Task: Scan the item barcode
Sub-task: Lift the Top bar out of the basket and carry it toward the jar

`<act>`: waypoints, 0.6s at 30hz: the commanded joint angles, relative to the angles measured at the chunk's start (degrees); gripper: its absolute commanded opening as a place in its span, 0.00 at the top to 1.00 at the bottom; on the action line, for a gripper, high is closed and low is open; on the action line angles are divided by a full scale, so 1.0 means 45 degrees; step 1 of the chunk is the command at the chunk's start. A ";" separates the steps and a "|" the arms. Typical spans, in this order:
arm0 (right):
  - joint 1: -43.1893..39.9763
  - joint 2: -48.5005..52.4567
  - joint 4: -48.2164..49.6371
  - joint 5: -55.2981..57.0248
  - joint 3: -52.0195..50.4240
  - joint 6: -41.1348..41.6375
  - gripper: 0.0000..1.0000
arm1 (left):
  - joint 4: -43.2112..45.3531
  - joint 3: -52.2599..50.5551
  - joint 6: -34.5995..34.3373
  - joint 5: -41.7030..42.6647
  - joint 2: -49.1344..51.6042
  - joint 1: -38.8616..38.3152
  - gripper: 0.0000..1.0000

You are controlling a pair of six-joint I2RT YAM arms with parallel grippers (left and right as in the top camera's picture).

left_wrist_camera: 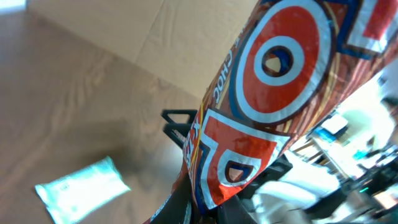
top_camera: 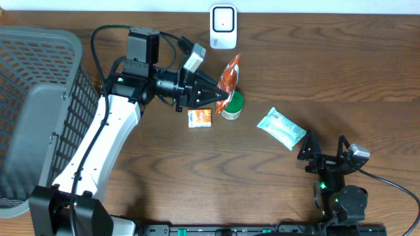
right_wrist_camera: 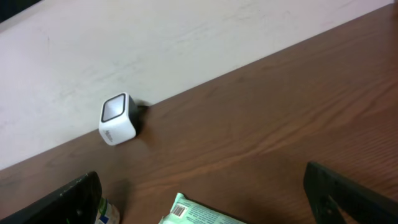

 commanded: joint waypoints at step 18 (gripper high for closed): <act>0.0024 -0.0034 -0.0044 0.0112 -0.0019 0.0010 0.01 | -0.0981 0.0107 -0.5717 0.0345 -0.0049 0.0165 0.93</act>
